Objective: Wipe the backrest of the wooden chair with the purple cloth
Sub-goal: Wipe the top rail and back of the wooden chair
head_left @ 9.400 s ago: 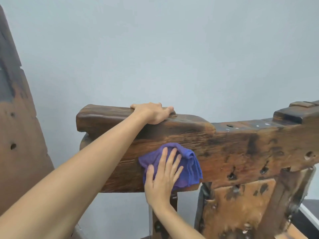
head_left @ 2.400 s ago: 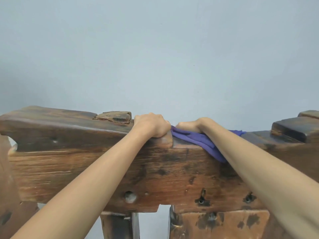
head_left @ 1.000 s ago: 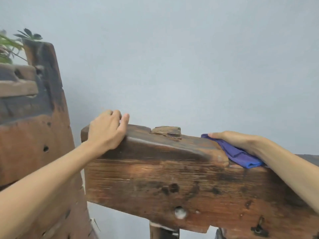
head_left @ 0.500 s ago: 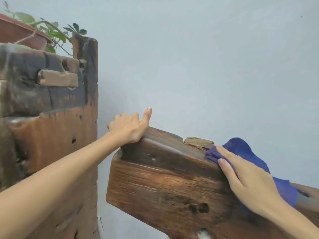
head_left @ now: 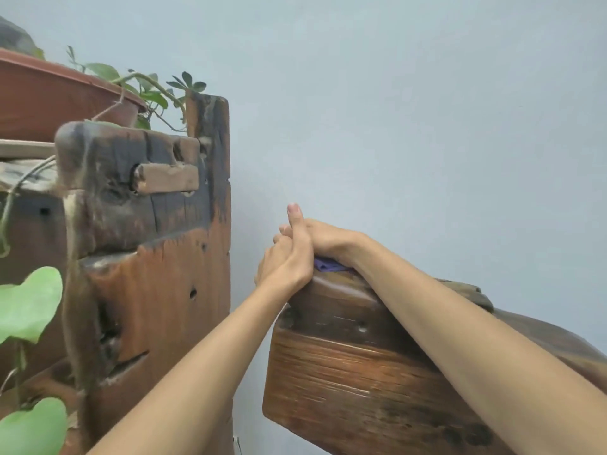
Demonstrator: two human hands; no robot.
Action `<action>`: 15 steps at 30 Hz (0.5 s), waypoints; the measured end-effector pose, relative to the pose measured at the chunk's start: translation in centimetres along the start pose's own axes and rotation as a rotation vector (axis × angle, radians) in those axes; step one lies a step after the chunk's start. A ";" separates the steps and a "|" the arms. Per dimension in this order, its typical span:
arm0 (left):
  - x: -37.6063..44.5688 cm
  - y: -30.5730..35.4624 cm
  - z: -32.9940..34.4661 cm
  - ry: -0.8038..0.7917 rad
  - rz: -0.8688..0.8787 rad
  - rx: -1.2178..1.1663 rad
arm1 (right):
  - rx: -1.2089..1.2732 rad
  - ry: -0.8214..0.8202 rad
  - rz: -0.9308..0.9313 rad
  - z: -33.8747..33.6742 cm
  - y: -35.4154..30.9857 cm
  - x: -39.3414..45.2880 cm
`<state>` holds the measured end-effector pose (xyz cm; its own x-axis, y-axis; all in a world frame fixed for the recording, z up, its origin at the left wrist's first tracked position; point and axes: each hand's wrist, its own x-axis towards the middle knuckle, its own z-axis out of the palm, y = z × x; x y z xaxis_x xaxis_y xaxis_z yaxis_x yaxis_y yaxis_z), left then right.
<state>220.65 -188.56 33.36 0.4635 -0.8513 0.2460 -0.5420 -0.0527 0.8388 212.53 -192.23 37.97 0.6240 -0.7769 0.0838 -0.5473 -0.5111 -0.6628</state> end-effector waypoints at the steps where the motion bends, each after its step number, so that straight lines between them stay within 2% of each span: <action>1: 0.0 0.0 -0.2 0.008 0.007 0.007 | 0.005 -0.079 0.041 -0.1 -0.3 1.0; 4: -0.6 0.2 -0.2 -0.001 0.005 0.023 | -0.112 -0.217 0.145 -0.7 0.3 2.4; 6: -0.9 0.4 -0.3 -0.024 -0.010 0.063 | -0.177 -0.202 0.248 -1.6 2.7 2.2; 10: -1.0 0.4 -0.4 -0.059 -0.025 0.176 | -0.307 -0.133 0.576 -4.2 8.2 -1.6; 12: -0.7 0.5 -0.5 -0.083 -0.023 0.221 | -0.248 -0.069 0.577 -4.9 8.8 -3.6; 15: -0.1 0.9 -0.7 -0.102 -0.026 0.289 | -0.138 -0.019 0.364 -5.2 8.6 -4.8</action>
<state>220.66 -188.16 34.43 0.4145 -0.8951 0.1642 -0.7147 -0.2086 0.6676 201.90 -194.78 35.69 0.3850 -0.9101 -0.1531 -0.8039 -0.2492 -0.5400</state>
